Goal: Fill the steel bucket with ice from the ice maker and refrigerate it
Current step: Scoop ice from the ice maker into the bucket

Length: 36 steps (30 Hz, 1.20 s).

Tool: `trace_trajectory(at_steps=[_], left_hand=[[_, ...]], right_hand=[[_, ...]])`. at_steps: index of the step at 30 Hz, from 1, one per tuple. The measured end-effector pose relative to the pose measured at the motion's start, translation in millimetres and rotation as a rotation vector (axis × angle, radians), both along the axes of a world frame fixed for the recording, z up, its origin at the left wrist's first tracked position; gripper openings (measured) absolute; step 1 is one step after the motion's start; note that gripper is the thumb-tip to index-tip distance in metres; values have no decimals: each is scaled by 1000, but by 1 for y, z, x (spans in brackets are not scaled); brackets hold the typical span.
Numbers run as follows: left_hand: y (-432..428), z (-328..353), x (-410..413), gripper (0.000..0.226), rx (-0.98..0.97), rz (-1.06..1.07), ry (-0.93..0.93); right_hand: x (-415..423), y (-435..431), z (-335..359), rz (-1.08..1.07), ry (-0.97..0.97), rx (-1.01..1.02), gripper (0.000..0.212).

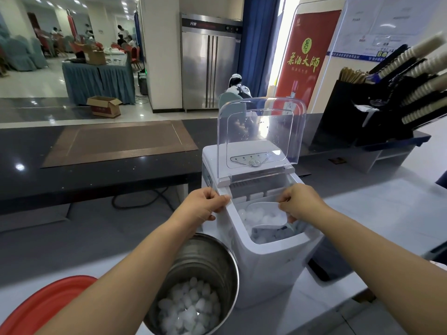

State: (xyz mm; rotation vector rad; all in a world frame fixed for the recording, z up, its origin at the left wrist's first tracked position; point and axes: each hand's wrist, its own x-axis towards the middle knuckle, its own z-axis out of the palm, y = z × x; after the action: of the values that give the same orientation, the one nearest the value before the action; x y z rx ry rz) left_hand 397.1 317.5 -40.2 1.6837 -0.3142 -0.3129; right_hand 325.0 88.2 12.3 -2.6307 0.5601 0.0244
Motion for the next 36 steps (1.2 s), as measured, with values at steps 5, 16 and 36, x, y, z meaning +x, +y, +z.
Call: trace_trajectory(at_steps=[5,16,36], left_hand=[[0,3,-3,28,10,9,-1],[4,10,-15,30,32,28,-55],[92,13,-32,23,51,38,15]], right_hand=[[-4,1,6,-70,-3,146,21],[-25,22,27,-99,-71,249,19],[-62,100,53,-74,-93,238,17]])
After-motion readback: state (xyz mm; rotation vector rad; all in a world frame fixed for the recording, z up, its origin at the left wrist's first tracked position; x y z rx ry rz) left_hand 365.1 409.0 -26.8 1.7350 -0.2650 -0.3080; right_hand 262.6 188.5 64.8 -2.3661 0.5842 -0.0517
